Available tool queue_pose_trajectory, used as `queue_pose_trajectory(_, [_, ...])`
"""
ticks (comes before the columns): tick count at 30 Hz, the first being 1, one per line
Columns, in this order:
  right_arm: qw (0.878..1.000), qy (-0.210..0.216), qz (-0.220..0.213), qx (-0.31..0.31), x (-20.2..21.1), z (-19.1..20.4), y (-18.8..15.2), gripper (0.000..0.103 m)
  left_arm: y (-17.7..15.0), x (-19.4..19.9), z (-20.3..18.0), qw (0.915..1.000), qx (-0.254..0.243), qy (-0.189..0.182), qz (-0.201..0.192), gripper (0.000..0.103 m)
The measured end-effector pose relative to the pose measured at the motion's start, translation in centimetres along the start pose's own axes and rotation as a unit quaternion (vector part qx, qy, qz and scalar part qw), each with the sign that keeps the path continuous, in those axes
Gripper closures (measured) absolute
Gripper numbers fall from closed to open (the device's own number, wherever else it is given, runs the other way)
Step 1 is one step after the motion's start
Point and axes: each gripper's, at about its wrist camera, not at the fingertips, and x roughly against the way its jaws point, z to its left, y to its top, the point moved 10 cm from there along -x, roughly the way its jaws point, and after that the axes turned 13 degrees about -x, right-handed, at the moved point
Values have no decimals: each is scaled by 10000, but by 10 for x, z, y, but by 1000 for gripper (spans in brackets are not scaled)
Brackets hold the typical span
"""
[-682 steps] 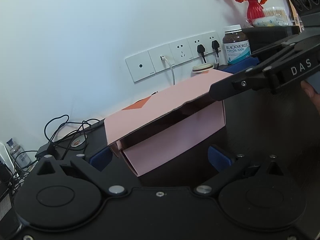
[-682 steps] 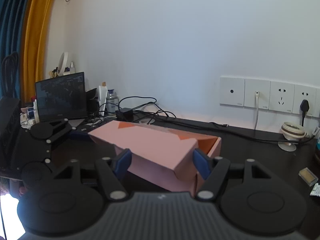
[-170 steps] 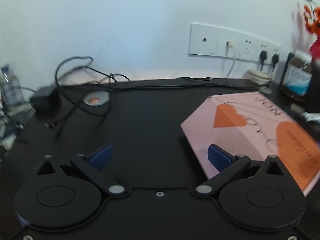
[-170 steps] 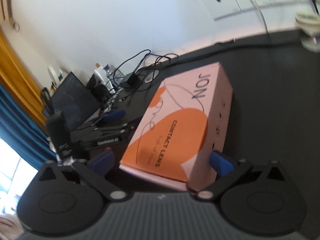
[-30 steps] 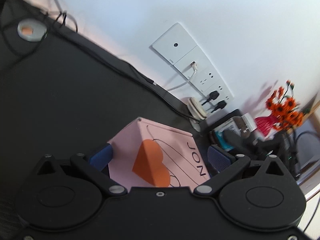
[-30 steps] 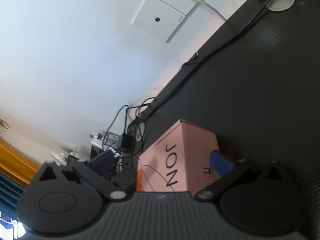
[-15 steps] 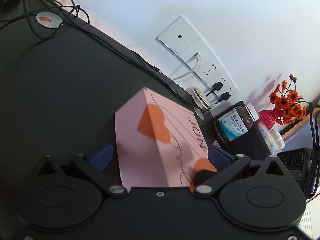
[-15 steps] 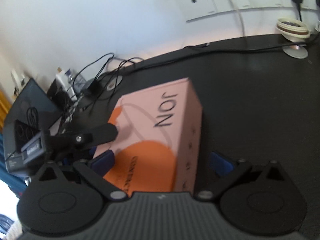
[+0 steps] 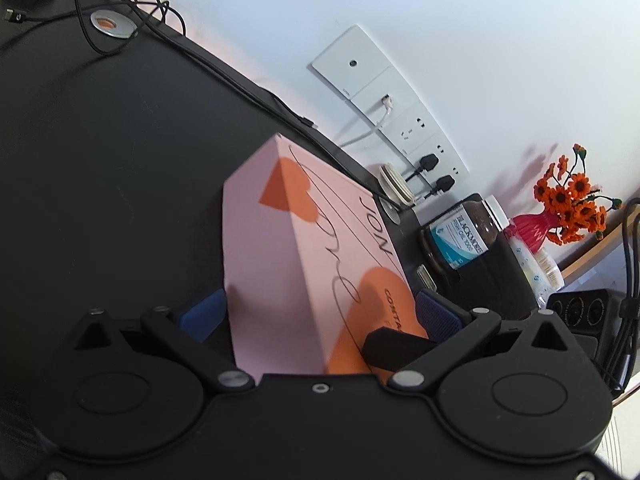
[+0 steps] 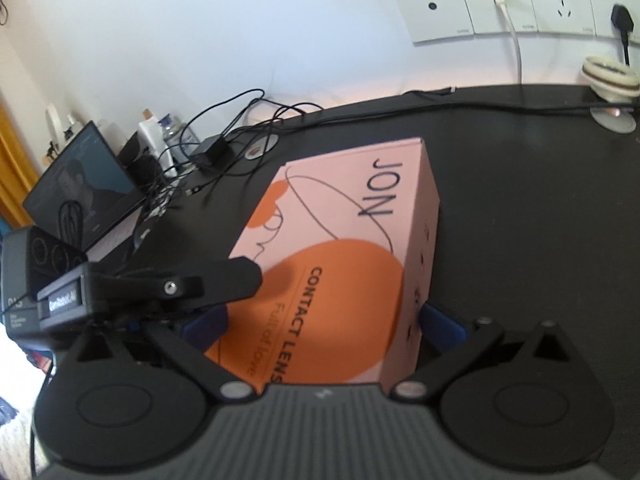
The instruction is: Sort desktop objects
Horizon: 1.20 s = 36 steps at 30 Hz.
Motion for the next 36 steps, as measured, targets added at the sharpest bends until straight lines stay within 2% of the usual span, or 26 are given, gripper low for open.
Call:
queue_pose_trajectory(3, [9999,-63,-27,-107,5,-2,-2,1,16,4,-1,9994,-261,209,-83,1])
queue_pose_trajectory(8, [9971,-186,-594,-428,38,1,-13,2,87,17,3,9931,-662,677,-688,0])
queue_pose_trajectory(10, [9951,-149,-765,-612,54,5,-24,2,105,5,2,9897,-969,837,-638,0])
queue_pose_trajectory(12, [9941,66,-809,-714,66,13,-39,1,116,-12,0,9861,-1299,915,-494,0])
queue_pose_trajectory(16, [9921,260,-922,-811,72,25,-59,1,111,-42,0,9861,-1507,686,-100,0])
queue_pose_trajectory(21, [9883,-161,-1110,-1030,76,14,-65,1,101,-68,0,9866,-1577,338,238,0])
queue_pose_trajectory(27, [9782,616,-478,-1923,75,17,-80,1,89,-90,-17,9801,-1797,-109,830,0])
queue_pose_trajectory(34, [9785,615,-723,-1833,62,20,-68,1,76,-82,-23,9726,-2098,-94,996,0])
queue_pose_trajectory(36, [9797,383,-852,-1775,60,16,-61,1,71,-75,-22,9695,-2219,-77,1039,0])
